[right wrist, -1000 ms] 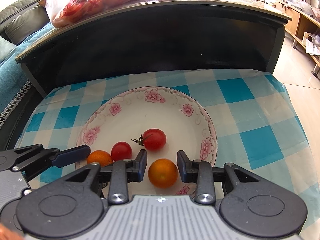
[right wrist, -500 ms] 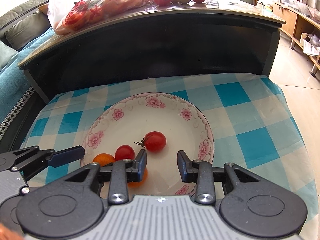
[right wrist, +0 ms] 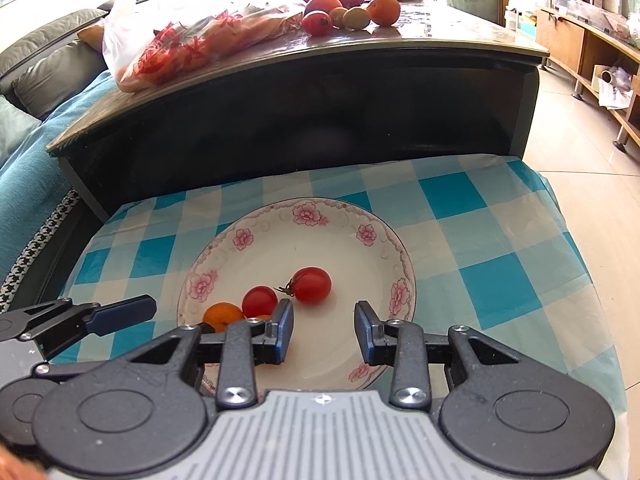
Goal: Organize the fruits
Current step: 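Move both tools back toward the remaining fruit beside the bowl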
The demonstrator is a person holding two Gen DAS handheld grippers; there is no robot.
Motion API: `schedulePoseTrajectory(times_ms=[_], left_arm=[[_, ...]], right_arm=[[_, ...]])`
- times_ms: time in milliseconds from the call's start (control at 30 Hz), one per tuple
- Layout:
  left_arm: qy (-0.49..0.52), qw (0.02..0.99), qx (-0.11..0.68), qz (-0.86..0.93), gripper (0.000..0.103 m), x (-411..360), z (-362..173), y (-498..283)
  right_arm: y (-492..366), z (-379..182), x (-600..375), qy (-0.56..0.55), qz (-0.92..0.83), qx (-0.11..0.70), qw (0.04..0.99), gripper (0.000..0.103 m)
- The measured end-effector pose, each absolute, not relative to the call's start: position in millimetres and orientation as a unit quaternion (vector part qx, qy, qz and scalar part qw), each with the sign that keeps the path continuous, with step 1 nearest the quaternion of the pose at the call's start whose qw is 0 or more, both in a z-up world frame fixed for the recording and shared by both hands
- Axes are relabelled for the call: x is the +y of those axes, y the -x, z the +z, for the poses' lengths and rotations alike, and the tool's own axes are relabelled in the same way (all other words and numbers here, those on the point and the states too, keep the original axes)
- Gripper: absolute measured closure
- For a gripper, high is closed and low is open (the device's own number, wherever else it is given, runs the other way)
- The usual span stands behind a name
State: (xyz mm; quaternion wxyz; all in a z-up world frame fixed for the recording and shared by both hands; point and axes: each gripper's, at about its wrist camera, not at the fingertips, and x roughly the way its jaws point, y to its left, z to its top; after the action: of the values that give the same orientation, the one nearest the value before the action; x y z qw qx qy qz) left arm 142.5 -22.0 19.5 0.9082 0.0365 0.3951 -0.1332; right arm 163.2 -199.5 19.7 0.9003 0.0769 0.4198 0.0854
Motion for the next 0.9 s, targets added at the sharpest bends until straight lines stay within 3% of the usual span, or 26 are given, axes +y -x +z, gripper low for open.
schedulePoseTrajectory(times_ms=[900], left_arm=[[-0.033, 0.897, 0.423, -0.126, 0.038, -11, 3, -111]], right_arm=[[-108, 18, -194, -0.087, 0.091, 0.438, 0.89, 0.065]])
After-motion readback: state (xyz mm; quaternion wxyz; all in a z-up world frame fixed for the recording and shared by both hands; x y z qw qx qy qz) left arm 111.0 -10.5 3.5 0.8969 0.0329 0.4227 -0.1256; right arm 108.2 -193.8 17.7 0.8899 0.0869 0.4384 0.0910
